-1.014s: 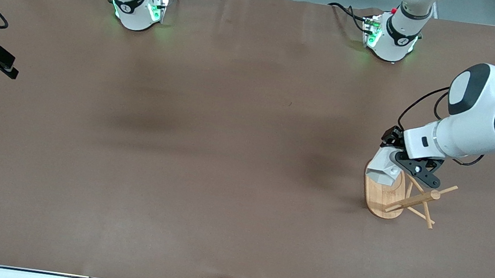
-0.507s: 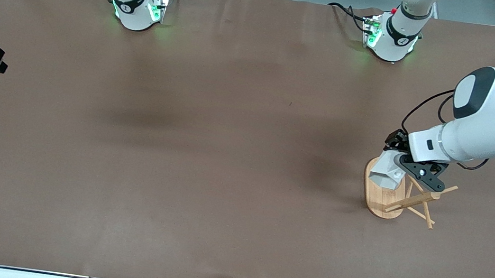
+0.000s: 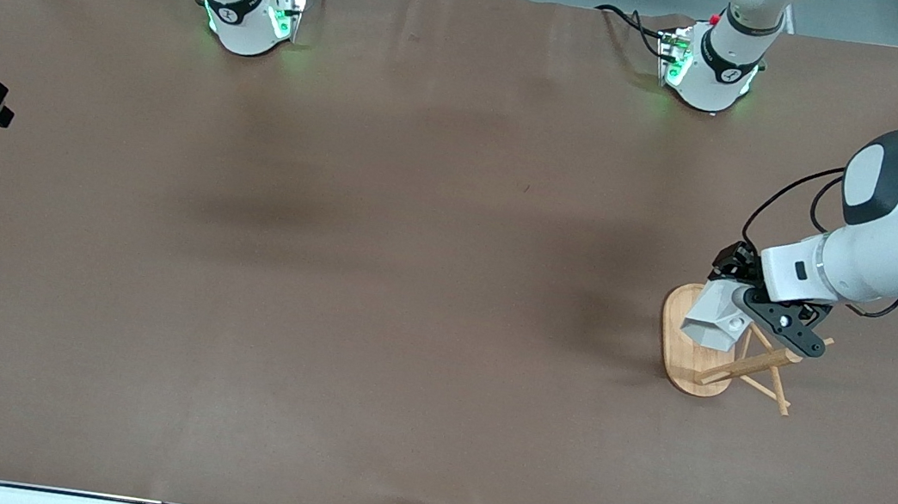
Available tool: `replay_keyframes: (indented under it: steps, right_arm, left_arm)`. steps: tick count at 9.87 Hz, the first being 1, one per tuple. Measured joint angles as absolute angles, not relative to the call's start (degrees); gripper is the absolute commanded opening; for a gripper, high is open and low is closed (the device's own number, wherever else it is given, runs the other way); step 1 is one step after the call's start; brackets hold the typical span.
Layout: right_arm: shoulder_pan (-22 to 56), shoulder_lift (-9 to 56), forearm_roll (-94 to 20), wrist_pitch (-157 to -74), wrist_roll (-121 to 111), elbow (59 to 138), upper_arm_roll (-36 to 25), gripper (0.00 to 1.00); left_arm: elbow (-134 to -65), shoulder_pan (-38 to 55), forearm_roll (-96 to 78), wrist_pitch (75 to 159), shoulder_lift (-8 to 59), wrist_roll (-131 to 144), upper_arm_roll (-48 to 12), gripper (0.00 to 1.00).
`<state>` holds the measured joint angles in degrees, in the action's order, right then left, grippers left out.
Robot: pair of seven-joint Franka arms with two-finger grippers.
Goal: Hang cup on rack
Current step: 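Lower the cup handle onto a rack peg with the left gripper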
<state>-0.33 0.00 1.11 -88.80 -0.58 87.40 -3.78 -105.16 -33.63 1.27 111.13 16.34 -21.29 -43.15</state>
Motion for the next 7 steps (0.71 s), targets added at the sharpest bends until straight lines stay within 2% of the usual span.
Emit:
replay_keyframes:
  steps: [4,5,6,7]
  right_arm:
    - [-0.23,0.00,1.02,-88.60,-0.57,87.10,-3.75,1.00]
    - [-0.23,0.00,1.02,-88.56,-0.57,87.04,-3.75,1.00]
    - [-0.23,0.00,1.02,-88.55,-0.54,86.99,-3.75,1.00]
    - [-0.24,0.00,0.96,-88.54,-0.53,86.98,-3.77,1.00]
  left_arm:
    - [-102.15,-33.78,4.11,111.13,20.45,-21.29,-43.13,0.23]
    - [-101.60,-33.80,4.41,111.13,21.38,-21.29,-43.09,0.33]
    - [-101.16,-33.83,4.44,111.13,22.10,-21.29,-42.97,0.67]
    - [-100.61,-33.84,4.44,111.13,22.66,-21.29,-42.77,0.92]
